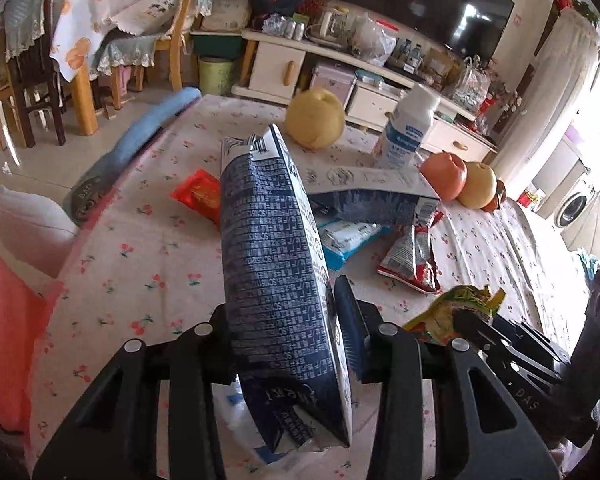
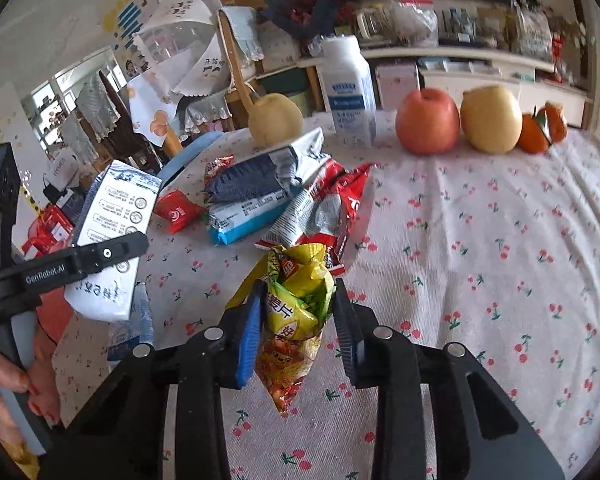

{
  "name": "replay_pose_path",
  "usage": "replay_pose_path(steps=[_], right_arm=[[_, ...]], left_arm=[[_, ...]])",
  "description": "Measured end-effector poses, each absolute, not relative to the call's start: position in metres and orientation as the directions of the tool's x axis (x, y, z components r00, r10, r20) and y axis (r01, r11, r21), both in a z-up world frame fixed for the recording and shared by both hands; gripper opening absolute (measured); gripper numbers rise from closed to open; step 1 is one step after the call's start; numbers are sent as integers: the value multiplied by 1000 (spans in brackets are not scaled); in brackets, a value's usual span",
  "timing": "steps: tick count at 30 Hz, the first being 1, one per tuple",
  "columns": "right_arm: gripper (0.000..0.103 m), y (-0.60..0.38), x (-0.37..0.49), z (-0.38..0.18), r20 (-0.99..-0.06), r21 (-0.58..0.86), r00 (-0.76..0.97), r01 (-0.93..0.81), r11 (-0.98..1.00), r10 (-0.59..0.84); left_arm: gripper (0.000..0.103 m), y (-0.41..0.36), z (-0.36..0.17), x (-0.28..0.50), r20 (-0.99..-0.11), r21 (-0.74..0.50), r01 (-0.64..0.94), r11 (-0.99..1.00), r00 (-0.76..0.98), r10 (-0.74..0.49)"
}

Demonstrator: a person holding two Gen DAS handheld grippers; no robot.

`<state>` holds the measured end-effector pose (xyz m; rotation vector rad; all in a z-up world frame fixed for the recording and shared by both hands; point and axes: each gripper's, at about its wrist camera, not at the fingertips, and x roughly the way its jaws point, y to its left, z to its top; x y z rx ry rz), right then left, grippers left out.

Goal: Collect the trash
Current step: 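Grasp the blue-printed carton with the left tool while the right tool grasps the yellow snack bag, then carry both items over the pink bucket and open both tools to drop them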

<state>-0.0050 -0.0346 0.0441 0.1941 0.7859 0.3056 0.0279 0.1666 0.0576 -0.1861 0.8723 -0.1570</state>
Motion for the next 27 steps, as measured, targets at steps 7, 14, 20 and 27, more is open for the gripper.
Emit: replay_pose_path(steps=[7, 14, 20, 27], right_arm=[[32, -18, -19, 57, -640, 248, 690, -229, 941, 337], [30, 0, -35, 73, -605, 235, 718, -251, 939, 344], [29, 12, -40, 82, -589, 233, 729, -259, 938, 348], [28, 35, -50, 97, -561, 210, 743, -300, 931, 366]], left_arm=[[41, 193, 77, 14, -708, -186, 16, 982, 691, -145], [41, 226, 95, 1, -669, -151, -46, 988, 740, -68], [41, 255, 106, -10, -643, -123, -103, 987, 766, 0], [41, 291, 114, -21, -622, -125, -174, 977, 780, 59]])
